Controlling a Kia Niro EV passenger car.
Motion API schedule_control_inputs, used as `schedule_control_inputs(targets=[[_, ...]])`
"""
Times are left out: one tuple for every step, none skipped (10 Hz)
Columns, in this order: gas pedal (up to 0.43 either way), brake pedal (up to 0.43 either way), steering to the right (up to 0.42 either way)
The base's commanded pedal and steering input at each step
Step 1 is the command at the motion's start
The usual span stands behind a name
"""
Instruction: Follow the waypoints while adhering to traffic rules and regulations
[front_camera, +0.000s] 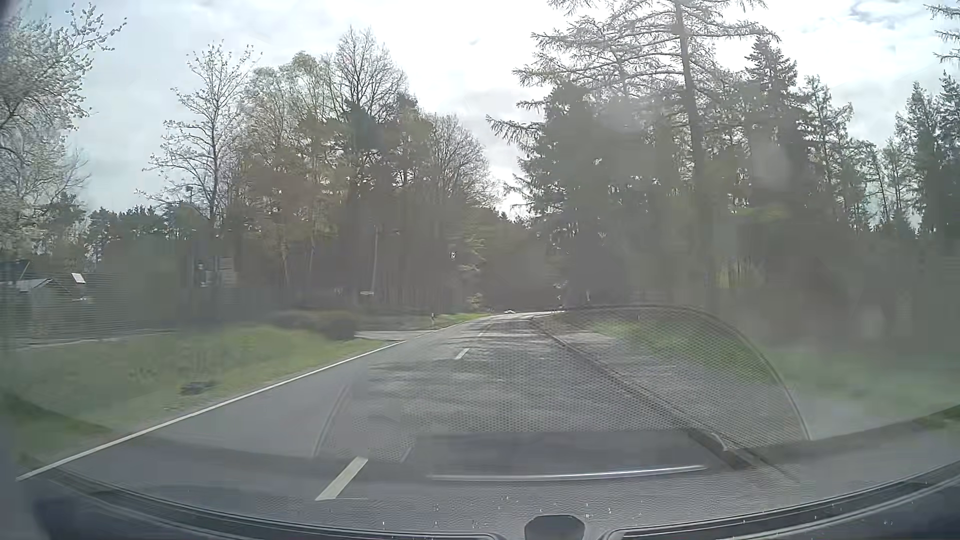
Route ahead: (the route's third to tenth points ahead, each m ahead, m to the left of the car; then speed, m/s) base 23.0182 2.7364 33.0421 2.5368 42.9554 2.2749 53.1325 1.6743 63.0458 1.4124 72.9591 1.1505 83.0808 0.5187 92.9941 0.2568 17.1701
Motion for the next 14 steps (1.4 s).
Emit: schedule_control_inputs(targets=[[0.209, 0.000, -0.001], [0.209, 0.000, -0.002], [0.209, 0.000, -0.003], [0.209, 0.000, -0.003], [0.209, 0.000, -0.004], [0.209, 0.000, -0.003], [0.209, 0.000, -0.003], [0.209, 0.000, -0.003], [0.209, 0.000, -0.003], [0.209, 0.000, -0.003], [0.209, 0.000, -0.003], [0.209, 0.000, -0.003], [0.209, 0.000, -0.003], [0.209, 0.000, -0.002]])
